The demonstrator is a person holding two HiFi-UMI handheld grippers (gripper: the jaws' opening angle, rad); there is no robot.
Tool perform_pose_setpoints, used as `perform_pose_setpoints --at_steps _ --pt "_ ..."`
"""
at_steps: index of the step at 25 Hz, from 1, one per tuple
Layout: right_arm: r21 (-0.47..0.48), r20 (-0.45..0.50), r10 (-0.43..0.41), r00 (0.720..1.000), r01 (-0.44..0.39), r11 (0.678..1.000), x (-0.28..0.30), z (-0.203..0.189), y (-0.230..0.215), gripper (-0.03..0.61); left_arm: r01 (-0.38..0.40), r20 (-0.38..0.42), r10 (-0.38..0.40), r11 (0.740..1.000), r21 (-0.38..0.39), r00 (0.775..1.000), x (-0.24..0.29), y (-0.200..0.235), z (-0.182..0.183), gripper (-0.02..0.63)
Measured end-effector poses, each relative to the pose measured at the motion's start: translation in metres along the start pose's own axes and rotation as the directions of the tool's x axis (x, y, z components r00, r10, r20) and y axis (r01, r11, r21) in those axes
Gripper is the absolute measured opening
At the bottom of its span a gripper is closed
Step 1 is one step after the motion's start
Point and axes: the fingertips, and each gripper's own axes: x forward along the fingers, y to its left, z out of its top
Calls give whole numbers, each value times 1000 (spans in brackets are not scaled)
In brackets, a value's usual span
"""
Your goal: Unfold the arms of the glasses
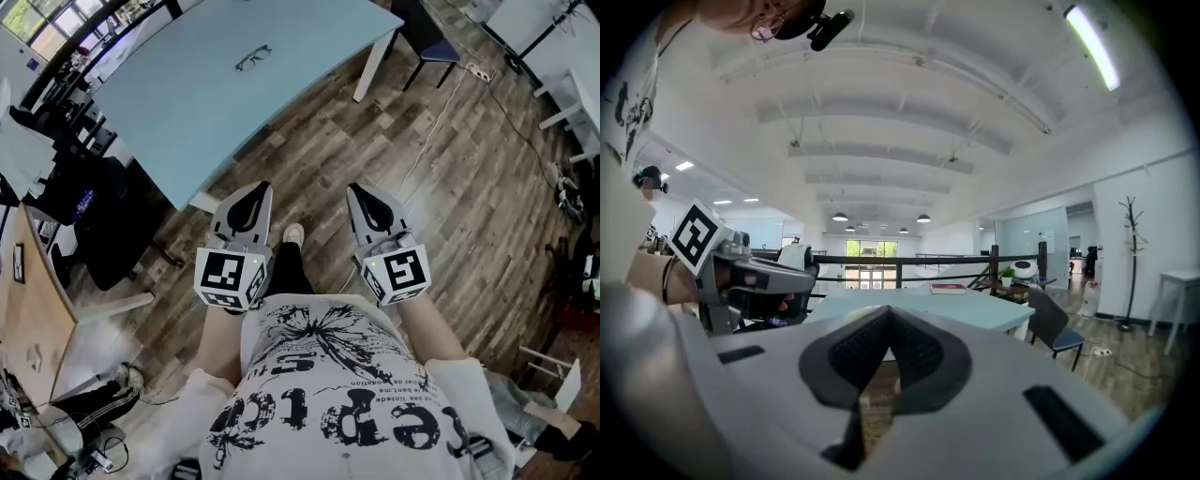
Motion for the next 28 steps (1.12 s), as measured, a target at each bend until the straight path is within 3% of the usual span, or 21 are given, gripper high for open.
perform_pose_setpoints --at_steps 8,15,23,28 --pt "-38 -19 -37 999 36 999 150 28 -68 9 19 4 -19 1000 -12 1000 122 110 34 18" --pt "-39 -17 -12 1000 11 999 273 51 -114 9 -30 1 30 999 -31 1000 202 204 56 18" --pt "-19 -20 122 992 -122 992 379 53 -137 9 -141 -15 141 989 -51 990 256 269 57 18" --pt "-11 -22 244 969 -244 970 450 50 -171 9 -278 -30 277 958 -63 960 299 302 57 18"
